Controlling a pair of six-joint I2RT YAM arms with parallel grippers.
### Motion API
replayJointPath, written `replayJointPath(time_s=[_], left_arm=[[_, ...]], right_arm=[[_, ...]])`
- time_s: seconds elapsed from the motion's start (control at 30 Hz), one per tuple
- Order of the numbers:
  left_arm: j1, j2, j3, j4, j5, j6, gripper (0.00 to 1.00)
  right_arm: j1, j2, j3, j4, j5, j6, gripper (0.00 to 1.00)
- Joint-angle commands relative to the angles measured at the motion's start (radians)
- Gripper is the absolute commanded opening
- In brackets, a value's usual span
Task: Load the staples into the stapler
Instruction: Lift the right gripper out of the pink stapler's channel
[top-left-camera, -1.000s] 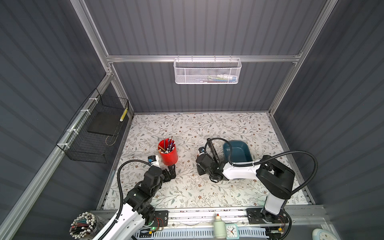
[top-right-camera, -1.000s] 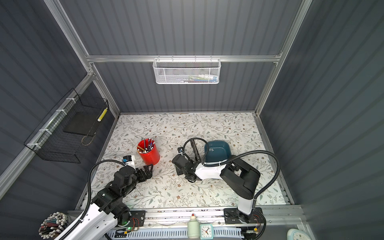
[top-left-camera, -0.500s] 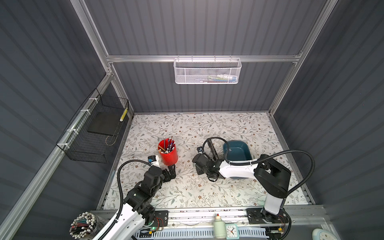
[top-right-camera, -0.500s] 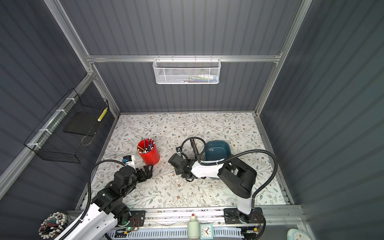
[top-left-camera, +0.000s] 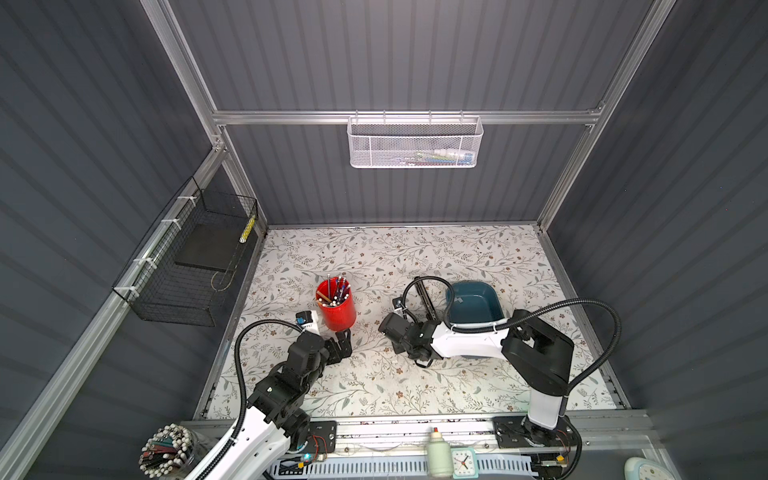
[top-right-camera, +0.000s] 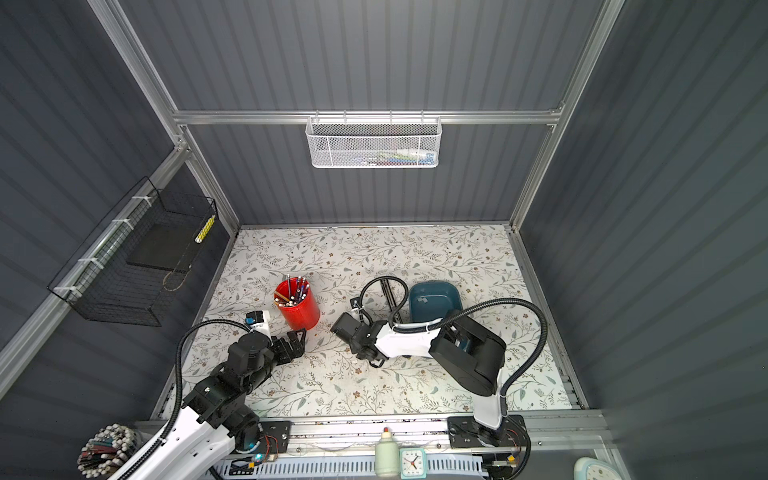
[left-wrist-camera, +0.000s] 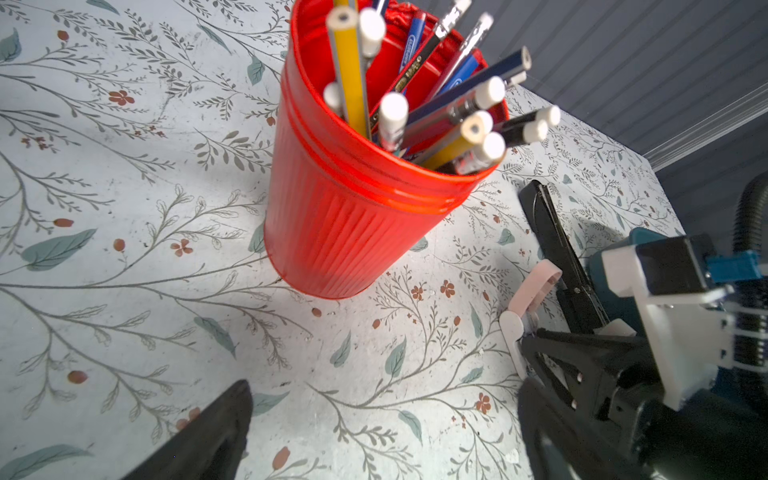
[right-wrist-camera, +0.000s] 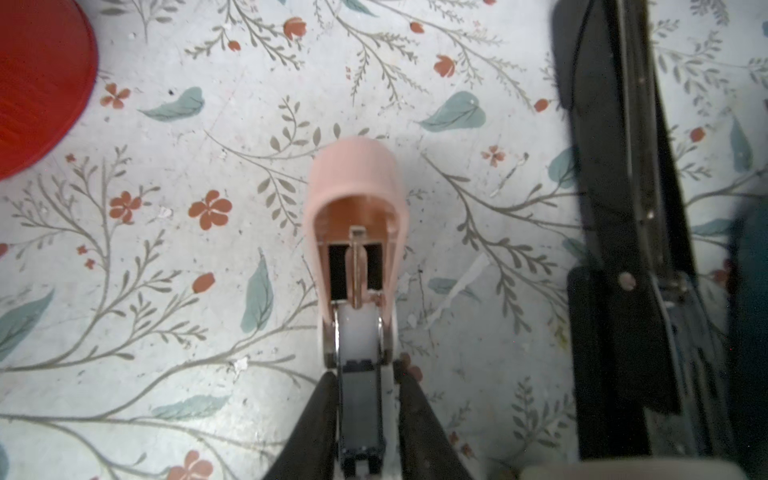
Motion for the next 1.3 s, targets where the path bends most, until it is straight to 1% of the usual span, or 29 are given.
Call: replayJointPath(time_s=[0.0,0.07,0.17,0.3,0.43,0.5,0.57,0.67,0.73,0.83,0.93,1.0,1.17,1.27], left_arm=[[-0.002,0.004,0.019,-0.004,-0.011,0.019,1.0],[-0.002,0.005,0.02,-0.004,-0.011,0.019,1.0],[-0.002,0.005,0.02,-0.003,-0.01,0.019,1.0],[-0.002,0.005,0.02,-0.003,-0.011,0.018,1.0],[-0.002,-0.011,0.009,0.038,-0.032,0.04,1.0],[-0.002,-0.05,-0.035,0.149,0.022,0.115,1.0],[-0.002,-0.106,-0.082,0.231,0.108,0.12,1.0],[-0.002,-0.166,-0.066,0.195,0.184,0.139,1.0],[-0.002,-0.178,-0.039,0.16,0.242,0.174,1.0],[-0.002,-0.183,-0.014,0.126,0.262,0.177,1.0],[-0.002,-0.157,0.005,0.11,0.279,0.182,1.0],[-0.002,-0.127,0.006,0.13,0.3,0.186,1.0],[-0.002,-0.004,-0.025,0.267,0.397,0.192,1.0],[-0.002,0.076,-0.031,0.331,0.427,0.197,1.0]], right_arm=[[0.014,0.023,0.021,-0.111,0.044,0.035,0.29],[0.019,0.019,0.027,-0.118,0.051,0.035,0.29],[0.029,-0.002,0.031,-0.125,0.053,0.028,0.37],[0.031,-0.055,0.03,-0.121,0.048,0.012,0.41],[0.031,-0.108,0.001,-0.077,0.034,-0.007,0.46],[0.031,-0.127,-0.038,-0.016,0.011,-0.033,0.48],[0.03,-0.14,-0.085,0.05,-0.005,-0.052,0.52],[0.029,-0.15,-0.155,0.138,-0.014,-0.062,0.59],[0.028,-0.146,-0.188,0.191,-0.035,-0.07,0.6],[0.025,-0.122,-0.21,0.246,-0.062,-0.079,0.62],[0.015,-0.093,-0.215,0.268,-0.064,-0.075,0.62],[0.006,-0.078,-0.22,0.28,-0.067,-0.071,0.62],[-0.006,-0.06,-0.251,0.33,-0.065,-0.069,0.62],[-0.007,-0.047,-0.263,0.35,-0.071,-0.072,0.58]])
